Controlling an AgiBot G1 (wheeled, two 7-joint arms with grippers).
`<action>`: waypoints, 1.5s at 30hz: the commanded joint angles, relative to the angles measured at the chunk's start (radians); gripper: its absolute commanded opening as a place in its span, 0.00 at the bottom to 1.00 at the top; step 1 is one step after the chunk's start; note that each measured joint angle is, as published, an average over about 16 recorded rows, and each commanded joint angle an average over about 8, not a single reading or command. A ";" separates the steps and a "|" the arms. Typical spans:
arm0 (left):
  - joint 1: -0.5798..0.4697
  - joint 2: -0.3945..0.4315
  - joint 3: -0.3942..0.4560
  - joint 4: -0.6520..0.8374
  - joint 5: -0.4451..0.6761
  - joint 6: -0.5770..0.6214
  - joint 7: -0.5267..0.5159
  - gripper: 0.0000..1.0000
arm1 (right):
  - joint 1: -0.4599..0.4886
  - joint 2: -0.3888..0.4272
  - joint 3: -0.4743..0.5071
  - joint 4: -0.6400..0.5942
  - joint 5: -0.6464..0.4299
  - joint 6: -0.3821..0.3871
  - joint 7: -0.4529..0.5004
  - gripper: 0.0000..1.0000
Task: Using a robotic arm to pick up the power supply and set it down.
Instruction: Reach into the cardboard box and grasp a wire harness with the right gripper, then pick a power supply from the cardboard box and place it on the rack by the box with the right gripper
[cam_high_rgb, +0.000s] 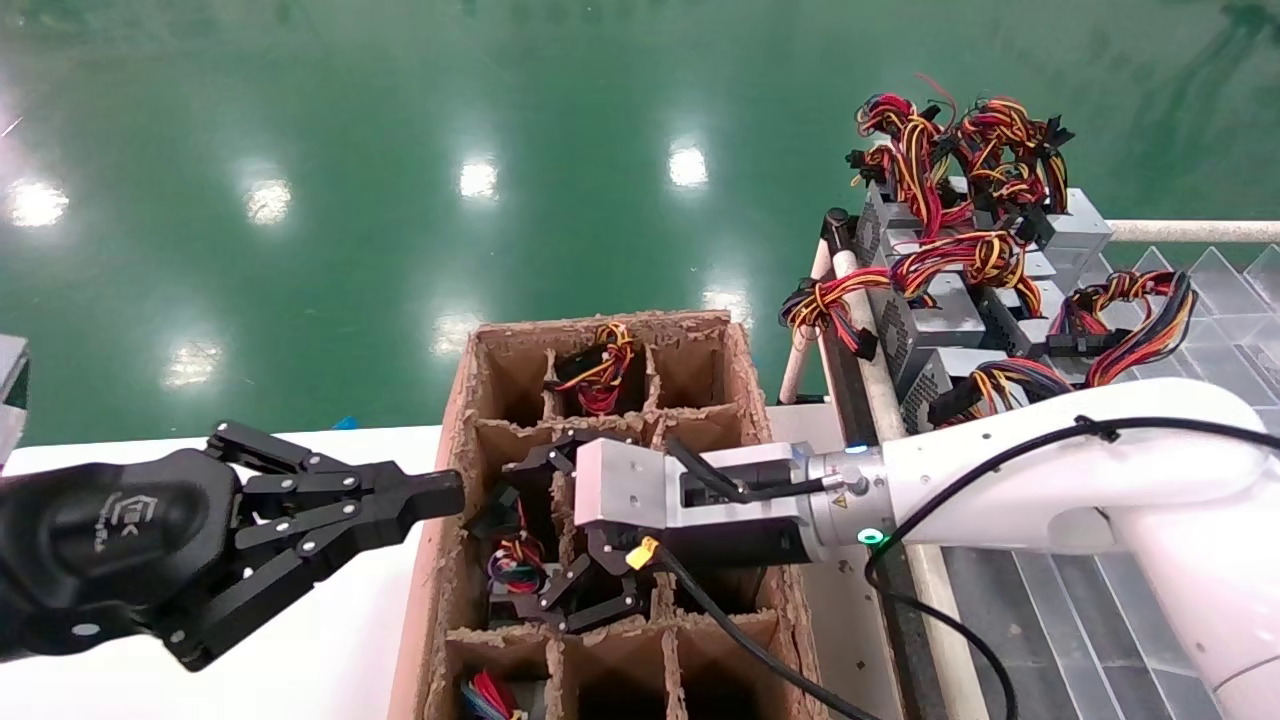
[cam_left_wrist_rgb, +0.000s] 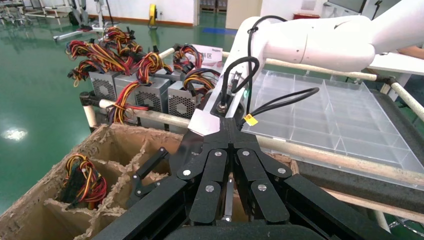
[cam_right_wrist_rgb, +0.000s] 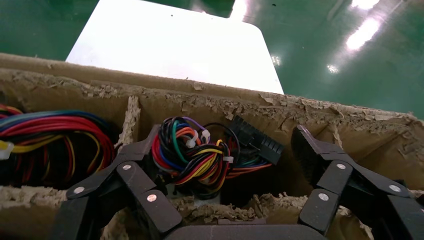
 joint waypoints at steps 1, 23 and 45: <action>0.000 0.000 0.000 0.000 0.000 0.000 0.000 0.00 | 0.004 0.003 -0.002 0.004 -0.005 -0.001 0.000 0.00; 0.000 0.000 0.000 0.000 0.000 0.000 0.000 0.00 | 0.065 0.053 -0.063 0.230 -0.129 -0.014 0.172 0.00; 0.000 0.000 0.000 0.000 0.000 0.000 0.000 0.00 | 0.115 0.097 -0.050 0.535 -0.218 0.057 0.296 0.00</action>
